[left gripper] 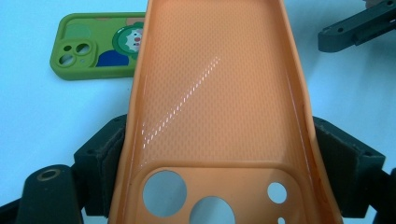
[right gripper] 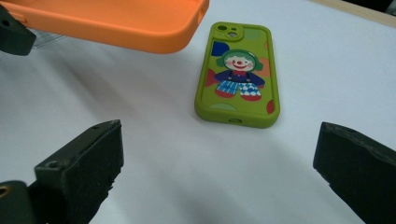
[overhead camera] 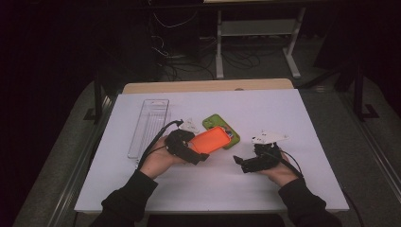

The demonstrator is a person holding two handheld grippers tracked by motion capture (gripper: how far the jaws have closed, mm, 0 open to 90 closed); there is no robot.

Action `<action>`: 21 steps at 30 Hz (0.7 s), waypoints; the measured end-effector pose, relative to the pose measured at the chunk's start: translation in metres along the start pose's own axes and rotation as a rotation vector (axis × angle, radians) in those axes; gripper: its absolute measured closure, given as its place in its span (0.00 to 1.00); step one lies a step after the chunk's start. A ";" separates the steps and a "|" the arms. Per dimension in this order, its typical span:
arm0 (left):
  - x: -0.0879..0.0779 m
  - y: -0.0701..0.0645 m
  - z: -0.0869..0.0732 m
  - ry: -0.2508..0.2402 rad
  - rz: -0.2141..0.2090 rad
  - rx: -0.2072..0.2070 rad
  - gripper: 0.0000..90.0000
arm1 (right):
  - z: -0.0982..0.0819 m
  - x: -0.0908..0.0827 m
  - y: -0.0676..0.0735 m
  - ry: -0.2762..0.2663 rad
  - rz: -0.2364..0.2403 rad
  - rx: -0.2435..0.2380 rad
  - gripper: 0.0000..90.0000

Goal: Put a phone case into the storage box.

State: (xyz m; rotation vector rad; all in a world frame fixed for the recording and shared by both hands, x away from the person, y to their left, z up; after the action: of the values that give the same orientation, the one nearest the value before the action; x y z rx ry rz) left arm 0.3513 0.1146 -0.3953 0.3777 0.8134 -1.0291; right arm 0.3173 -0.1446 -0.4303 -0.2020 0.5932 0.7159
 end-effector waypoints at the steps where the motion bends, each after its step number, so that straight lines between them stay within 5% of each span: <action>1: 0.000 0.000 0.000 -0.001 0.000 -0.001 0.18 | 0.000 0.000 0.000 -0.005 -0.007 -0.002 0.01; 21: -0.001 0.003 -0.001 0.004 -0.004 0.013 0.18 | 0.001 0.003 0.011 -0.001 -0.102 -0.208 0.01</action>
State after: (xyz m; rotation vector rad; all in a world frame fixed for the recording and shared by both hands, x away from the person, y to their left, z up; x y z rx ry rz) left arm 0.3530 0.1173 -0.3952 0.3895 0.8115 -1.0385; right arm 0.3123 -0.1342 -0.4309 -0.4216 0.5033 0.6784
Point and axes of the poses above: each handheld gripper's, and its own axes: x roughly forward along the jaws, z roughly out of its top, y roughly to its left, the point moved 2 cm from there along x, roughly forward along the jaws, and after that the axes turned 1 degree about -x, right-handed, at the moved point
